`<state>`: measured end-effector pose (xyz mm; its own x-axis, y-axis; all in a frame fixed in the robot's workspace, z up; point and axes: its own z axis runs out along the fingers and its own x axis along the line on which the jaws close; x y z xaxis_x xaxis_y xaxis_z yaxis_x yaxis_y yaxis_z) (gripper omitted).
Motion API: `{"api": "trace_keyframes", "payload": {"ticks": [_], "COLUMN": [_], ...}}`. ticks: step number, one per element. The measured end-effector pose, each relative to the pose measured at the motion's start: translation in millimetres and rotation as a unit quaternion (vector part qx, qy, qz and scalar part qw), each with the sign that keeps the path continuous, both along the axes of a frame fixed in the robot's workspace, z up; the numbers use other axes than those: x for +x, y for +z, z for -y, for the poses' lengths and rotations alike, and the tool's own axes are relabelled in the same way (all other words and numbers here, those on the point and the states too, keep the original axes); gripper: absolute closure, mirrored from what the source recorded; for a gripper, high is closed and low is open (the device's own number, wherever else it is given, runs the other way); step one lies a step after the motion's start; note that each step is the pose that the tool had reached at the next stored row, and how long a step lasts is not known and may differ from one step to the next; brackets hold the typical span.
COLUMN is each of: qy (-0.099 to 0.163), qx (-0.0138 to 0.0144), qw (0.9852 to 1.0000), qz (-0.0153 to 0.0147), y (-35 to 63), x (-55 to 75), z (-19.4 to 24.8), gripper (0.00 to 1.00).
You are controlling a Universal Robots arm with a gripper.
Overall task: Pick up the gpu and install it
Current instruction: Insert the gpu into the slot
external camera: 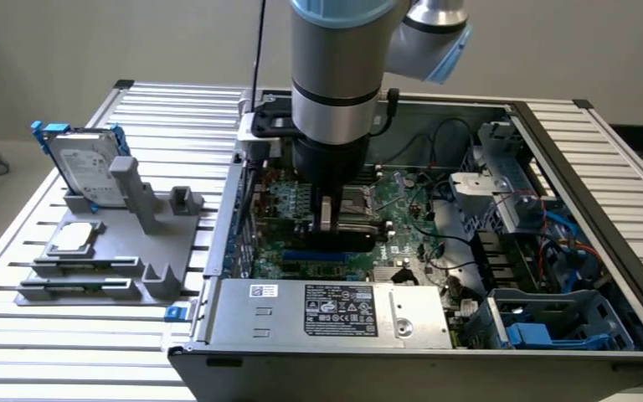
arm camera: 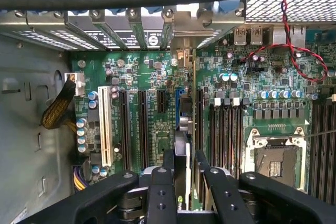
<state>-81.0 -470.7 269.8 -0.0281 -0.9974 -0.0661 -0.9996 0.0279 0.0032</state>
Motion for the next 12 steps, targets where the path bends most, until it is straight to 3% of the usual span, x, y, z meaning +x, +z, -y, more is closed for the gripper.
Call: {"api": "trace_keyframes", "payload": {"ticks": [2,9,12], "qy": [0.000,0.001,0.001], "qx": [-0.0001,0.0000,0.0000], "qw": [1.0000,1.0000,1.0000], "qz": [-0.0021,-0.0046,-0.0089], "y": [-0.1,-1.9,-3.3], "x": [-0.1,-0.2,-0.2], "z": [0.0,1.1,1.4], "gripper": [0.73,0.73,0.73]}}
